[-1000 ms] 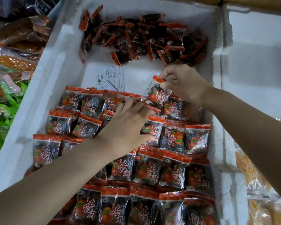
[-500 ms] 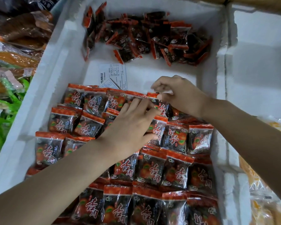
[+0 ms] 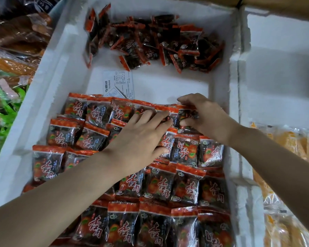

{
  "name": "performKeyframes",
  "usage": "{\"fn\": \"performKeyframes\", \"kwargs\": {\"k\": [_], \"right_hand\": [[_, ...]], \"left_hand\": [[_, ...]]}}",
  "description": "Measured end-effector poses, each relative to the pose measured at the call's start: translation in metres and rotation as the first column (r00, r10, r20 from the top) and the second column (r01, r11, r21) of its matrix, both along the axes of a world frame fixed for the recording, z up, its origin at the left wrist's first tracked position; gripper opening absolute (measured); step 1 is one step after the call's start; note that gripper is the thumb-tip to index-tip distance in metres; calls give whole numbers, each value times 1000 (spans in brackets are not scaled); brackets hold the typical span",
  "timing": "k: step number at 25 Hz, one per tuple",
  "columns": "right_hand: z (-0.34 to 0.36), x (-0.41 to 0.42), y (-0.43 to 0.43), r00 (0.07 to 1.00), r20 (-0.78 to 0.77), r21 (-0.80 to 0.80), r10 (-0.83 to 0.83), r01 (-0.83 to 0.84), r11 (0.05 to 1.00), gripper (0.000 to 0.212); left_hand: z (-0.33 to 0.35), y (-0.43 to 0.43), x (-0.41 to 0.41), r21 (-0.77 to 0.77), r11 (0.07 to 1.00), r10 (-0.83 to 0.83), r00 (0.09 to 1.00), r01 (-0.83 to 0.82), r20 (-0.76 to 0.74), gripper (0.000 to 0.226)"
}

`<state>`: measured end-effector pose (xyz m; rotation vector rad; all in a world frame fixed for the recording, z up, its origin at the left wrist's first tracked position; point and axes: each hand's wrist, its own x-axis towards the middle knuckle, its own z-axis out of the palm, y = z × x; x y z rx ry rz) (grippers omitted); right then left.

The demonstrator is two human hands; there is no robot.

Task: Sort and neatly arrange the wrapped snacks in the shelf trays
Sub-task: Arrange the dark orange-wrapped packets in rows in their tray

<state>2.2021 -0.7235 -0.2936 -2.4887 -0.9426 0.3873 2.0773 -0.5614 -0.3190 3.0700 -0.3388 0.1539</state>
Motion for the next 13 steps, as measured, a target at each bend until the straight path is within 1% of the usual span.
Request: {"fn": "performKeyframes", "kwargs": {"k": [5, 8, 9, 10, 11, 12, 13], "right_hand": [[-7, -10, -8, 996, 87, -2, 33, -33, 999, 48], [-1, -24, -17, 983, 186, 94, -4, -14, 995, 45], [1, -31, -21, 981, 196, 104, 4, -25, 994, 47], [0, -40, -25, 981, 193, 84, 33, -50, 995, 50], [-3, -47, -31, 979, 190, 33, 75, -83, 996, 54], [-8, -53, -37, 972, 204, -44, 116, -110, 993, 57], [-14, -56, -43, 956, 249, -124, 154, -127, 984, 57]], "left_hand": [[-6, 1, 1, 42, 999, -2, 1000, 1, 17, 64], [-10, 1, 0, 61, 998, -2, 999, -1, 53, 58], [-11, 0, 0, 69, 998, 3, 998, -7, 63, 58], [-12, 0, 0, 75, 997, 7, 998, -12, 68, 59], [-13, 0, 0, 80, 997, 10, 998, -16, 69, 59], [-13, -1, 0, 86, 996, 14, 998, -19, 66, 59], [-14, -1, -1, 93, 995, 20, 998, -26, 66, 59]]}}
